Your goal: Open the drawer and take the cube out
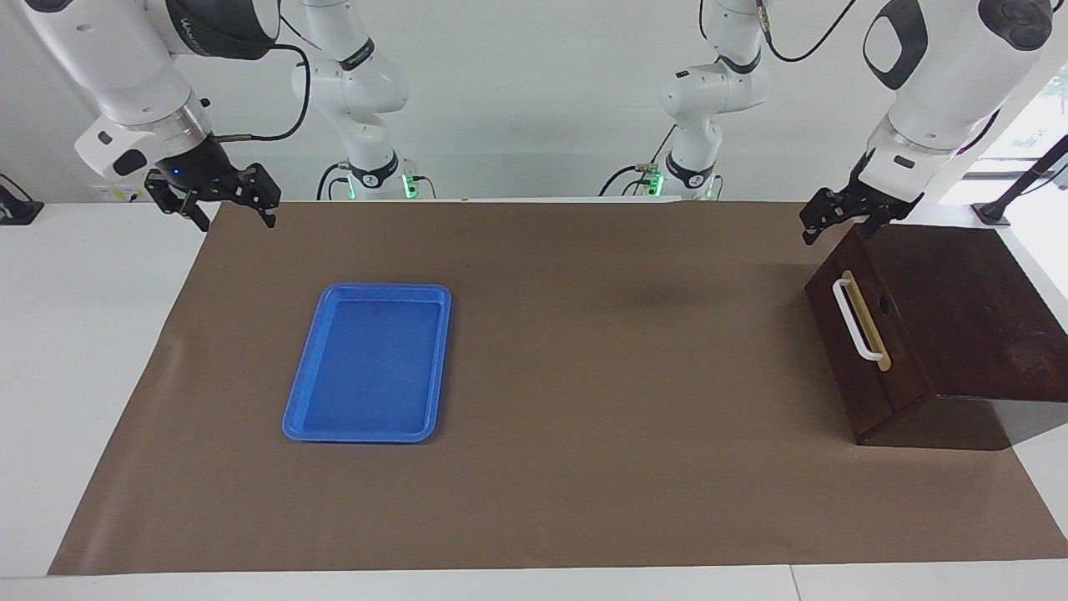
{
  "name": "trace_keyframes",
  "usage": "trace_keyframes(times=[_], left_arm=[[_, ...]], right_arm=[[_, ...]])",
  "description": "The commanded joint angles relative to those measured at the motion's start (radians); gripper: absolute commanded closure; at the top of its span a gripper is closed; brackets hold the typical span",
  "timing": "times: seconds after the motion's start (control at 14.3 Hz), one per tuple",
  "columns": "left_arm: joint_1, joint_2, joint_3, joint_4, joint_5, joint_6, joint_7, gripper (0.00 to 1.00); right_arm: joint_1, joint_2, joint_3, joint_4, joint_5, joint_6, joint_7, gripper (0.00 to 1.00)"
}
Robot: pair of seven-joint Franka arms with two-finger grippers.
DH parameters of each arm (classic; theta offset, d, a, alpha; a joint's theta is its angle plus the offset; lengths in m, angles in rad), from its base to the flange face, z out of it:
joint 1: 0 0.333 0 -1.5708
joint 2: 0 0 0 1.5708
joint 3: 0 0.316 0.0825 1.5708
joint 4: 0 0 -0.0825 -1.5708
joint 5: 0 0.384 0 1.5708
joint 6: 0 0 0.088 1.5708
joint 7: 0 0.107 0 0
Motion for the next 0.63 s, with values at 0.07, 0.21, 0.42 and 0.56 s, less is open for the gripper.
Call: trace_keyframes(times=[0.07, 0.21, 0.42, 0.56], left_arm=[[0.002, -0.007, 0.0, -0.006, -0.001, -0.007, 0.0, 0.0], [-0.004, -0.007, 0.0, -0.005, -0.001, -0.006, -0.004, 0.0], [-0.01, -0.007, -0.006, -0.005, -0.001, -0.009, -0.006, 0.0], [-0.01, -0.007, -0.006, -0.005, -0.001, -0.012, -0.026, 0.0]], right_arm=[[-0.02, -0.003, 0.004, -0.002, 0.018, 0.004, -0.002, 0.0], [-0.018, -0.003, 0.004, 0.0, 0.017, 0.004, -0.001, 0.0], [-0.018, -0.003, 0.004, -0.002, 0.017, 0.004, 0.003, 0.0], [-0.018, -0.003, 0.004, -0.002, 0.017, 0.004, 0.003, 0.0]])
